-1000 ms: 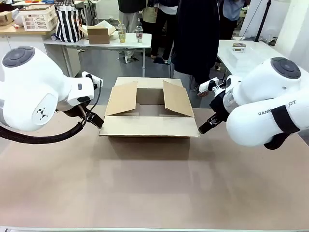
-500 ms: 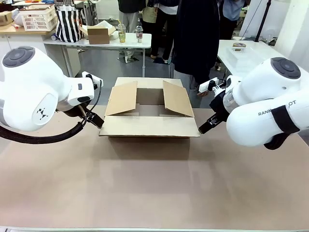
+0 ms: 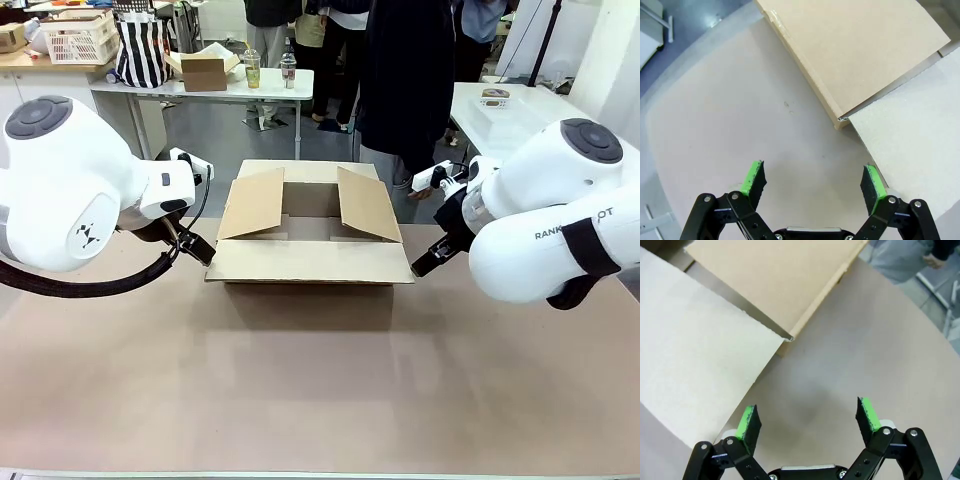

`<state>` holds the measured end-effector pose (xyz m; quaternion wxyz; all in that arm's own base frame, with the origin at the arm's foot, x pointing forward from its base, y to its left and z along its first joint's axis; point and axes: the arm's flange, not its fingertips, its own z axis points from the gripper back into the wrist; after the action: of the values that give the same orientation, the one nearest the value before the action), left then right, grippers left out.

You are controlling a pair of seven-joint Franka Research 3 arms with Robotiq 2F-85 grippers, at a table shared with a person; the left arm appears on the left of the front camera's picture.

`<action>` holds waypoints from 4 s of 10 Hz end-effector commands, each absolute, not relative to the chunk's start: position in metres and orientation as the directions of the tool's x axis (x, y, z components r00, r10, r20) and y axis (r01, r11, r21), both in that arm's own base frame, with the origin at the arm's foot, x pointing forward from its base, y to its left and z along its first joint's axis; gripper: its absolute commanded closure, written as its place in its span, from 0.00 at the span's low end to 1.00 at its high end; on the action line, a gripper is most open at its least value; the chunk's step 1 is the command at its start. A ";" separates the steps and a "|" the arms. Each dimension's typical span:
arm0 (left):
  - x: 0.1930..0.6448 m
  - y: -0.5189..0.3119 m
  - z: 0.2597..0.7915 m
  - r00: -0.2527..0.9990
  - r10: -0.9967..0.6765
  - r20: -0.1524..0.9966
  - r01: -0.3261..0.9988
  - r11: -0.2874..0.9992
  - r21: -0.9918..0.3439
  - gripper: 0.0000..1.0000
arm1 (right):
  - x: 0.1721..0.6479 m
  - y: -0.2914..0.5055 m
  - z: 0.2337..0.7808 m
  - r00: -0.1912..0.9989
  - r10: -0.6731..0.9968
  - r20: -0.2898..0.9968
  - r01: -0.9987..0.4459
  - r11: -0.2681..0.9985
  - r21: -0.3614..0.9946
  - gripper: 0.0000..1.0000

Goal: Pack the gift set into the box.
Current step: Place both hands on the side flaps of the Package Box and spread them outward.

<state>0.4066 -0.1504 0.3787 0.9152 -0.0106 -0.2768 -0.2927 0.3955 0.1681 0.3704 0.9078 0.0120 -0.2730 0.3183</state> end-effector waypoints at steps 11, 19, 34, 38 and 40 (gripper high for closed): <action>0.333 -0.111 0.483 0.656 -0.670 0.349 0.691 0.718 0.080 0.00 | 0.328 0.143 0.472 0.703 0.650 0.289 -0.590 0.760 -0.273 0.00; 0.300 -0.074 0.525 0.668 -0.533 0.519 0.733 0.593 -0.334 0.00 | 0.283 0.119 0.490 0.791 0.199 0.578 -0.581 0.540 0.609 0.00; 0.295 0.004 0.507 0.857 -0.268 0.439 0.513 0.513 -0.688 0.00 | 0.317 0.026 0.509 0.908 0.033 0.419 -0.358 0.582 0.730 0.00; 0.368 -0.129 0.555 0.873 -0.442 0.208 0.488 0.790 -0.371 0.00 | 0.317 0.026 0.509 0.908 0.033 0.419 -0.358 0.582 0.730 0.00; 0.402 -0.209 0.560 0.878 -0.449 0.165 0.477 0.848 -0.231 0.00 | 0.317 0.026 0.509 0.908 0.033 0.419 -0.358 0.582 0.730 0.00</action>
<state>0.3715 -0.1987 0.5560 0.9449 -0.1835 -0.0796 -0.2590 0.3130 0.0260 0.5105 0.8774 0.4356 -0.1743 0.1001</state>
